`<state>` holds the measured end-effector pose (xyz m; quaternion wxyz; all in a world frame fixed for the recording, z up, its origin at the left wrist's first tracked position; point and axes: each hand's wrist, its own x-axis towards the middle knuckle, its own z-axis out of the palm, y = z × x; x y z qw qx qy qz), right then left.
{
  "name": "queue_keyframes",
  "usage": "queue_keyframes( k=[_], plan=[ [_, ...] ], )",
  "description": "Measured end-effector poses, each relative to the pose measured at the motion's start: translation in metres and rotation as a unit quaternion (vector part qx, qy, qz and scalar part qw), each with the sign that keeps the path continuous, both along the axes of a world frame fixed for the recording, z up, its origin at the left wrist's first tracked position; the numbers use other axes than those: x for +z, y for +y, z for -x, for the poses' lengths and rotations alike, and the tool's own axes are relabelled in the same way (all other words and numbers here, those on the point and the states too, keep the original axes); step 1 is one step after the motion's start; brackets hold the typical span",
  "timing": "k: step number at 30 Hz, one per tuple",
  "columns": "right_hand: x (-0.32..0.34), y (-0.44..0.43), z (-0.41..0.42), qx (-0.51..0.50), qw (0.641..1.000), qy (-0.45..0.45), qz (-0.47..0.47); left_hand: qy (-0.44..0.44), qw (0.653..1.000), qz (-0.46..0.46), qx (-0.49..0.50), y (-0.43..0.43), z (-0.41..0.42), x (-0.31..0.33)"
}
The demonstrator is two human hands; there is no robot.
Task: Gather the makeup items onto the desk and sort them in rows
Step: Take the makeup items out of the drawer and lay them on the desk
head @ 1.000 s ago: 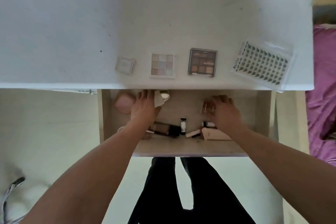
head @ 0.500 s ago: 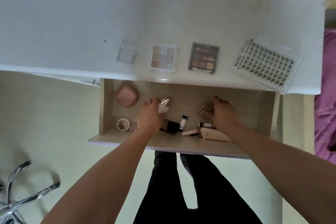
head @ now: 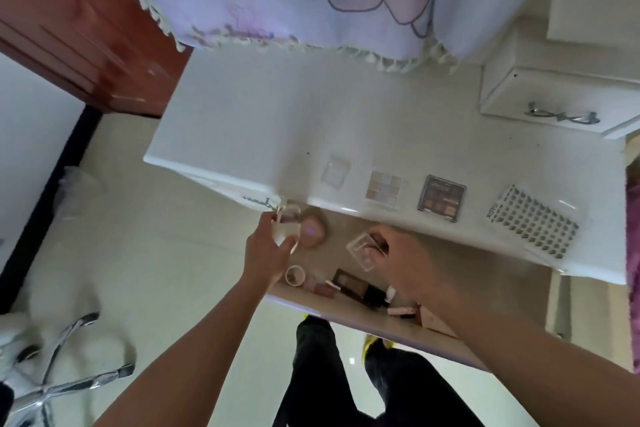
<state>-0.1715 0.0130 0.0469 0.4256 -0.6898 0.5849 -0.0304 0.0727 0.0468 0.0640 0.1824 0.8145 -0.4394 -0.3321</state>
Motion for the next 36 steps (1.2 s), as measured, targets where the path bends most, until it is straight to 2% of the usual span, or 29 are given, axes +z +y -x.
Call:
queue_keyframes(
  k=[6, 11, 15, 19, 26, 31, 36],
  plan=[
    [0.038, -0.068, -0.083, 0.0, 0.998, -0.003, 0.059, 0.005, 0.999, 0.01, 0.039, -0.053, -0.064, 0.023],
    [0.036, -0.116, -0.137, -0.005, 0.999, 0.03, 0.019, 0.031, 1.0, -0.006, 0.0, -0.098, -0.101, 0.021],
    [0.025, -0.138, -0.165, 0.025, 0.995, 0.094, -0.006, 0.055, 0.998, -0.026, -0.034, -0.126, -0.122, 0.011],
    [0.021, -0.153, -0.181, 0.041, 0.985, 0.167, 0.019, 0.072, 0.995, -0.041, -0.062, -0.152, -0.144, -0.002],
    [0.02, -0.154, -0.192, 0.056, 0.975, 0.205, 0.062, -0.008, 0.992, -0.031, -0.126, -0.168, -0.157, -0.006],
    [0.024, -0.144, -0.185, 0.012, 0.98, 0.184, 0.079, -0.058, 0.989, -0.015, -0.132, -0.167, -0.158, 0.003],
    [0.04, -0.1, -0.153, -0.041, 0.982, 0.11, 0.147, -0.063, 0.981, 0.089, -0.158, -0.138, -0.129, 0.022]
  ],
)
